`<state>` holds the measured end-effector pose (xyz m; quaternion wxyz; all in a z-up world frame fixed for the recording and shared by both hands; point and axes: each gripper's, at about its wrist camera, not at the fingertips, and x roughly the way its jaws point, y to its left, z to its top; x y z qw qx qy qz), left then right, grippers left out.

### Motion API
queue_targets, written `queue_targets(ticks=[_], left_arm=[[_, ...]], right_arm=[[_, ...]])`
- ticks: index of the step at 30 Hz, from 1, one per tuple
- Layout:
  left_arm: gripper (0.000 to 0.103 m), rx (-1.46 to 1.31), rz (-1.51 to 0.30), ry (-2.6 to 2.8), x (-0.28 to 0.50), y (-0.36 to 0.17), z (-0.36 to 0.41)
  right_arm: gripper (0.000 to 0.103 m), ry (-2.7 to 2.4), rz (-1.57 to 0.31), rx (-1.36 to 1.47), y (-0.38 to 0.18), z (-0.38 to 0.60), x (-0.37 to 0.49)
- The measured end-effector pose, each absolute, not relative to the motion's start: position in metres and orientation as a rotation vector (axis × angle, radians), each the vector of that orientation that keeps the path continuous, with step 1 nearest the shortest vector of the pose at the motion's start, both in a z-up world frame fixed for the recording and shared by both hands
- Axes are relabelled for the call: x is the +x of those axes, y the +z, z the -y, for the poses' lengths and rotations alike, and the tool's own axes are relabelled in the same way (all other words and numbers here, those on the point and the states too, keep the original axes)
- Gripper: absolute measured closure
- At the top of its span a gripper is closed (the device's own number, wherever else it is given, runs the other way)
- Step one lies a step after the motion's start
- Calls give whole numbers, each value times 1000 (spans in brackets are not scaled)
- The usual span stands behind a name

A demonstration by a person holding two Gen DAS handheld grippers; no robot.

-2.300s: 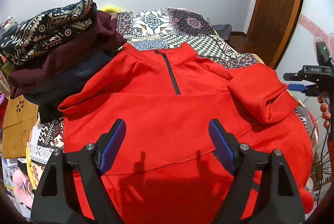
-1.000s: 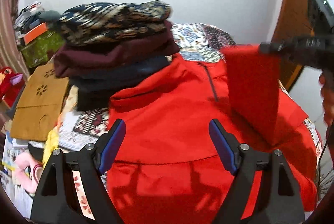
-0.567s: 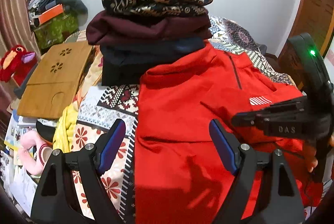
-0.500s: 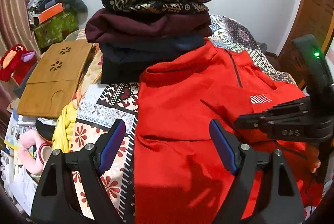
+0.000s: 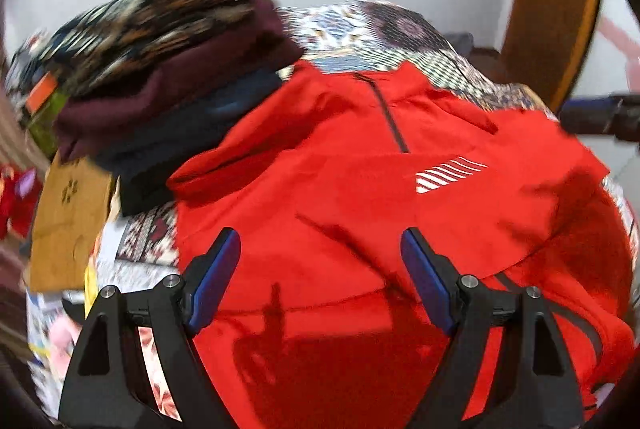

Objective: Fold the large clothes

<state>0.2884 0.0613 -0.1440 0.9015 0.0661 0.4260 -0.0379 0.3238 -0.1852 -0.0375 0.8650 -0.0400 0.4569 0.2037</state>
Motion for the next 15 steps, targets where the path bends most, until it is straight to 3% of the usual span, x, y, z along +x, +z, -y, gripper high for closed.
queue_targets(ticks=[8, 10, 15], left_arm=[[21, 320, -983, -140, 330, -183, -6], [27, 337, -1007, -146, 336, -195, 0], [63, 345, -1038, -105, 352, -215, -1]], right_arm=[[54, 231, -992, -13, -58, 261, 330], [54, 198, -1016, 7, -68, 272, 329], [53, 177, -1091, 68, -95, 290, 329]])
